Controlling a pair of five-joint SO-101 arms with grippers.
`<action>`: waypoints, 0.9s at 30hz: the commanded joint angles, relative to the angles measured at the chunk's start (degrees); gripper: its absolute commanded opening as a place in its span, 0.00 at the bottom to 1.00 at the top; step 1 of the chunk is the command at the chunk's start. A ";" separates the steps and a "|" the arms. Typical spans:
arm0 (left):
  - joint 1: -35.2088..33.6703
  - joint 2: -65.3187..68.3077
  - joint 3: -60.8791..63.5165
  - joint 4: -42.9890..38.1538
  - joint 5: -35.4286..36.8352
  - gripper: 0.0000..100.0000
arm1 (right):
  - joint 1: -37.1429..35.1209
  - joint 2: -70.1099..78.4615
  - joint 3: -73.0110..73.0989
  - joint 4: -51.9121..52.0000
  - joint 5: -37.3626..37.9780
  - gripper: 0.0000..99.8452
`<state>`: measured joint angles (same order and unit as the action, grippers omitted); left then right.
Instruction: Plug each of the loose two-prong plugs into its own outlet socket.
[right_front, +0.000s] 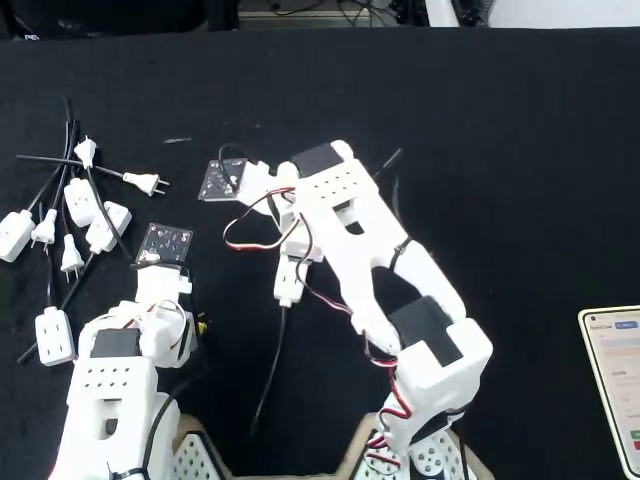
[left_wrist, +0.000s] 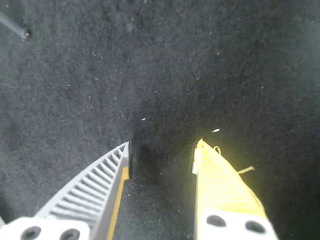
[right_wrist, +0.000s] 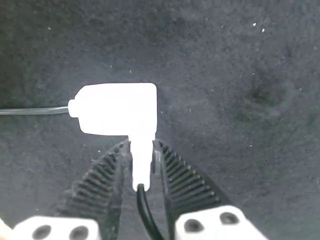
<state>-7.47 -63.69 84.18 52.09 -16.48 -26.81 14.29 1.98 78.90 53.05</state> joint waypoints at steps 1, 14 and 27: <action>-0.31 -0.88 -0.31 -0.79 0.44 0.22 | -1.85 -0.31 -1.63 0.09 -0.26 0.01; -0.31 -0.88 -0.31 -0.62 0.44 0.22 | -5.19 4.18 -1.98 0.00 -0.44 0.01; -0.31 -0.88 -0.31 -0.62 0.35 0.22 | -4.04 4.53 -1.98 -2.11 -7.47 0.01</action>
<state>-7.47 -63.69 84.18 52.09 -16.48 -30.86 18.86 1.89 78.37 49.19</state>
